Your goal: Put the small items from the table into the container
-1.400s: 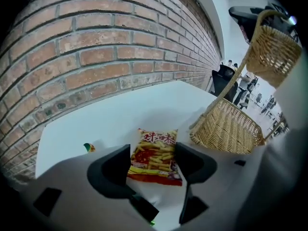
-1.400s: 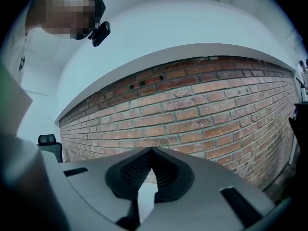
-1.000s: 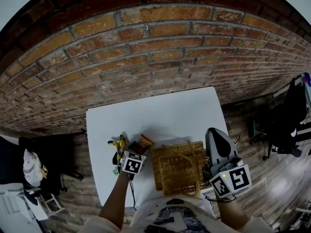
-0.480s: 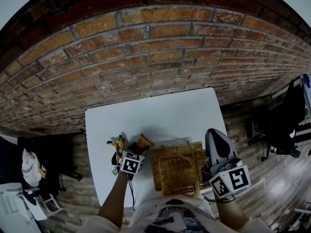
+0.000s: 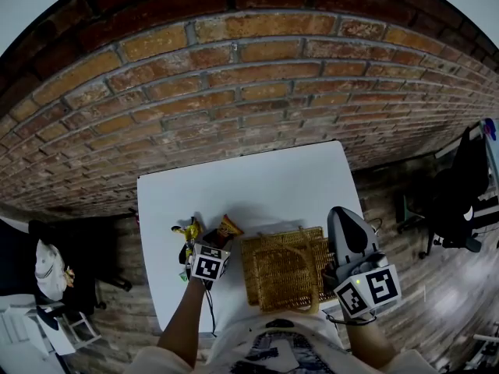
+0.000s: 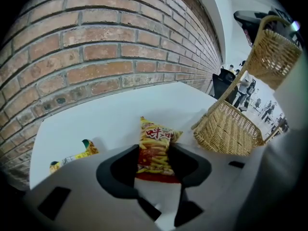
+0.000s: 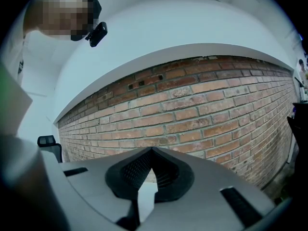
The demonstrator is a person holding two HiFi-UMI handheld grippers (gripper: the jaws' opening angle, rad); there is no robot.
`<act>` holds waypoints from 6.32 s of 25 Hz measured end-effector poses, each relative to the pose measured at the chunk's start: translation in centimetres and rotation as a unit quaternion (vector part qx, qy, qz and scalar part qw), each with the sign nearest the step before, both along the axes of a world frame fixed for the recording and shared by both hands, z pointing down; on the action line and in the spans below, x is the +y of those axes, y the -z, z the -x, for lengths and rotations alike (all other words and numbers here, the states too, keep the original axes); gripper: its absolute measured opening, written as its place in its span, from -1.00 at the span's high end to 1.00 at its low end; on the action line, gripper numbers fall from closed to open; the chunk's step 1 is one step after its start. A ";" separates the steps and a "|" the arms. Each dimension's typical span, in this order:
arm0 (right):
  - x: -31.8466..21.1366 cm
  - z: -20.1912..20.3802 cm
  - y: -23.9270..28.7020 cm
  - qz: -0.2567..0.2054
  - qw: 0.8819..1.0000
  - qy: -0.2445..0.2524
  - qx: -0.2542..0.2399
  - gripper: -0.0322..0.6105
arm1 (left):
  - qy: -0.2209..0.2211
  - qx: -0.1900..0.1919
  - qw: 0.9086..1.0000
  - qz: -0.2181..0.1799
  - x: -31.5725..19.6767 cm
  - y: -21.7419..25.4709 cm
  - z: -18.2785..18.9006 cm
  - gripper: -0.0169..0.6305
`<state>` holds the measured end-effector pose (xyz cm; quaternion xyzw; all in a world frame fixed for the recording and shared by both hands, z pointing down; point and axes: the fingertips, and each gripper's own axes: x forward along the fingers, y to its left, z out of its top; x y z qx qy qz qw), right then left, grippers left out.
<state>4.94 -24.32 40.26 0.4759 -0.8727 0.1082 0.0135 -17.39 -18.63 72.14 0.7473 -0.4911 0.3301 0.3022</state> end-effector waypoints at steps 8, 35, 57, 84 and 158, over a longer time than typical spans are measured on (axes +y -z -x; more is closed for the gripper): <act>0.8 -0.2 0.7 -0.008 1.000 -0.001 -0.005 0.84 | 0.024 0.014 1.000 -0.010 0.4 2.0 0.8 0.22; 9.1 0.0 6.4 -0.063 0.997 0.039 -0.025 0.84 | 0.072 0.016 0.979 -0.188 6.5 24.1 -0.7 0.22; 11.4 1.0 8.2 -0.081 0.995 0.053 -0.029 0.84 | 0.061 0.053 0.954 -0.288 10.6 35.5 -4.8 0.22; 10.2 -1.8 6.6 -0.069 0.997 0.022 -0.034 0.84 | -0.014 0.090 0.969 -0.229 8.8 30.5 -11.6 0.22; 10.0 -3.2 4.7 -0.041 0.998 0.001 -0.038 0.84 | -0.056 0.138 0.971 -0.185 8.0 27.4 -14.0 0.21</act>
